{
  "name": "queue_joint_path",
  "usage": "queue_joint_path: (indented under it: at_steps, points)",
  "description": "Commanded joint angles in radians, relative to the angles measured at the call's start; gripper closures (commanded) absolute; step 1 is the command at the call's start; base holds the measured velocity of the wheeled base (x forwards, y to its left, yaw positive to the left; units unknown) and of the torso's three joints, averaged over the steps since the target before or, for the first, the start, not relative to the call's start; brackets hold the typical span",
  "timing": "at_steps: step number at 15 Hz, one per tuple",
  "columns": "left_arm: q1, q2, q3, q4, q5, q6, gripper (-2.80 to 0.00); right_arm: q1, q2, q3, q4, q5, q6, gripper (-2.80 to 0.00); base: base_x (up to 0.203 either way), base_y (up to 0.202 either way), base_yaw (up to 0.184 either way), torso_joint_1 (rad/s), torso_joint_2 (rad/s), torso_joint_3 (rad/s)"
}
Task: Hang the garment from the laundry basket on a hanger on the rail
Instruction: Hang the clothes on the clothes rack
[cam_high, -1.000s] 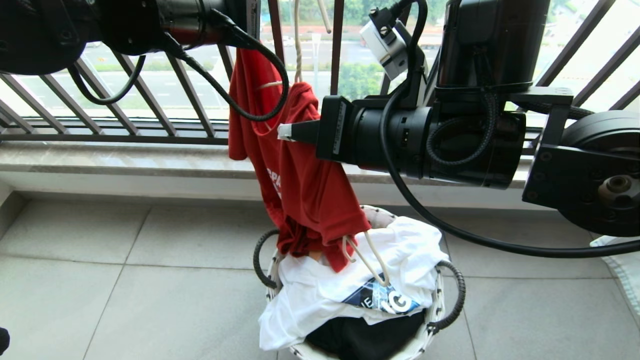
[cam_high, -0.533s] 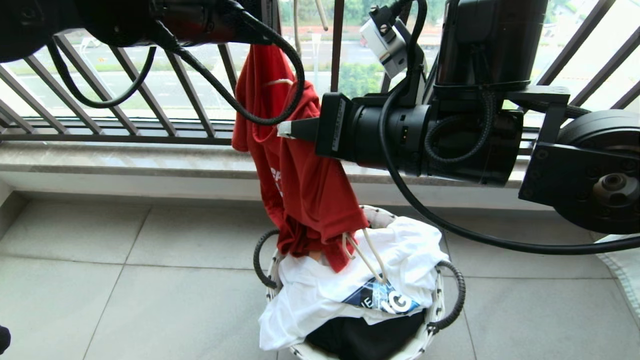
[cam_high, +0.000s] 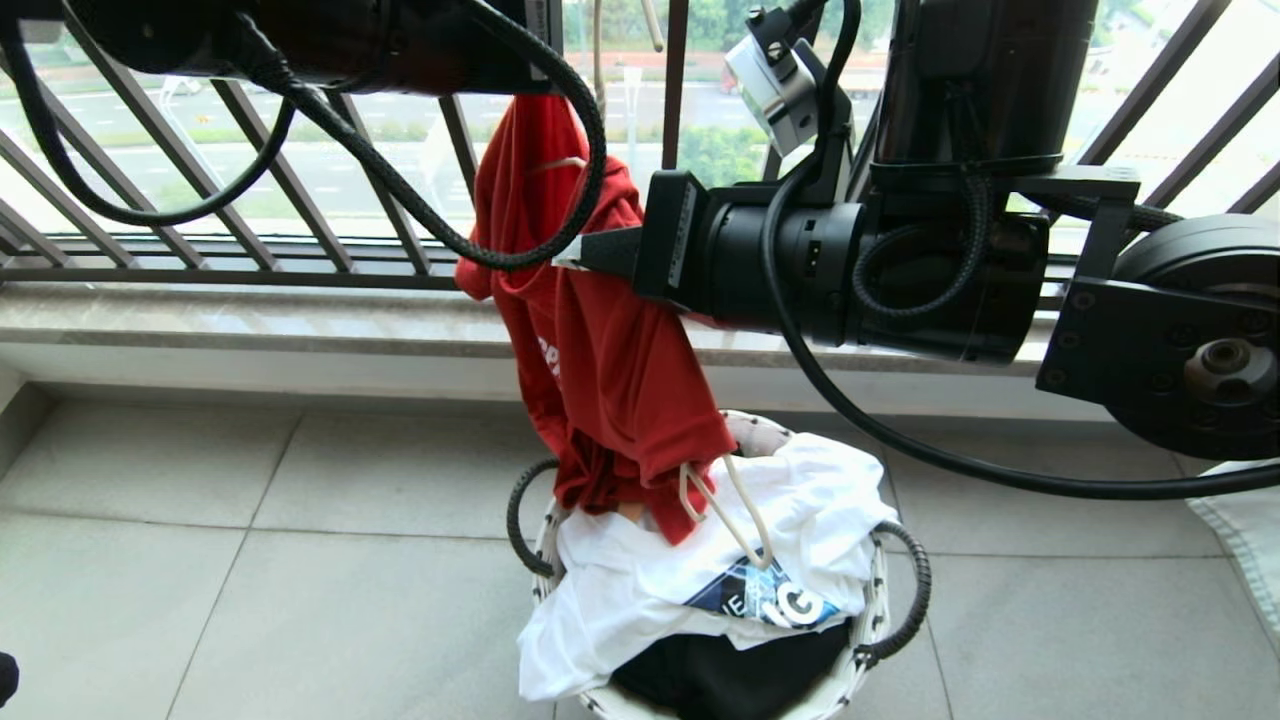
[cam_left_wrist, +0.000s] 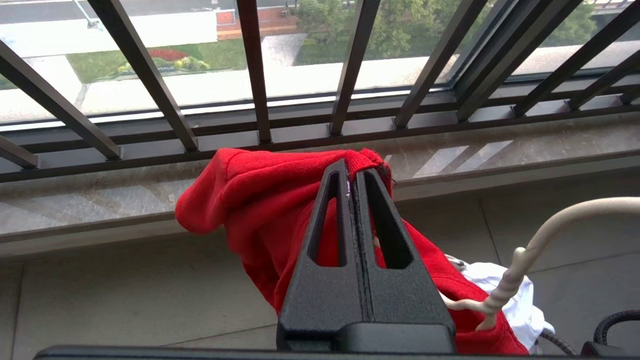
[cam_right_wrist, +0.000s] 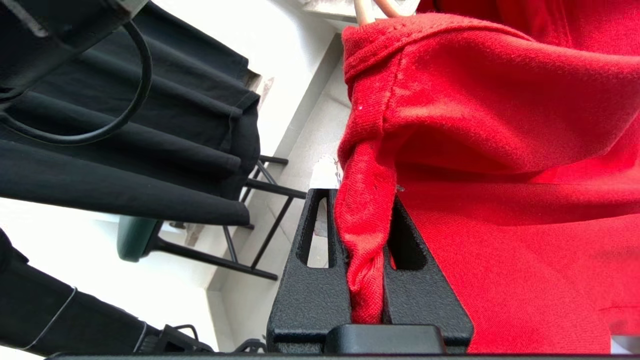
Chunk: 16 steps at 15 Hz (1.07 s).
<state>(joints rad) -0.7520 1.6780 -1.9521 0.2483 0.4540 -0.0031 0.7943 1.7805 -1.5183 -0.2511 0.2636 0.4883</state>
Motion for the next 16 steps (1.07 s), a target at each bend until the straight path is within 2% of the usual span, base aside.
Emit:
queue_joint_path:
  at_steps: [1, 3, 6, 10, 12, 14, 16]
  points:
    - [-0.028, -0.017, -0.001, 0.008, 0.007, -0.008, 0.00, 0.000, 0.005, -0.002, -0.002, 0.002, 0.003, 0.00, 0.000, 0.000, 0.000, 0.000, 0.00, 0.000]
    - [-0.056, -0.030, -0.001, 0.019, 0.008, -0.017, 0.00, 0.000, 0.011, -0.003, -0.002, 0.002, 0.003, 0.00, 0.000, 0.000, 0.000, 0.000, 0.00, 0.000]
    - [-0.110, -0.058, -0.001, 0.107, 0.012, -0.056, 0.00, -0.013, 0.011, -0.016, -0.002, 0.003, 0.006, 0.00, 0.000, 0.000, 0.000, 0.000, 0.00, 0.000]
    - [-0.170, -0.056, -0.001, 0.144, 0.014, -0.096, 0.00, -0.015, 0.020, -0.017, -0.002, 0.005, 0.006, 0.00, 0.000, 0.000, 0.000, 0.000, 0.00, 0.000]
    - [-0.198, -0.064, -0.001, 0.161, 0.041, -0.120, 0.00, -0.016, 0.022, -0.023, -0.002, 0.003, 0.009, 0.00, 0.000, 0.000, 0.000, 0.000, 0.00, 0.000]
    - [-0.233, -0.069, -0.001, 0.162, 0.112, -0.120, 0.00, -0.017, 0.022, -0.026, -0.002, 0.003, 0.018, 0.00, 0.000, 0.000, 0.000, 0.000, 0.00, 0.000]
    - [-0.237, -0.067, -0.001, 0.163, 0.133, -0.118, 0.00, -0.015, 0.023, -0.026, -0.002, 0.003, 0.018, 0.00, 0.000, 0.000, 0.000, 0.000, 0.00, 0.000]
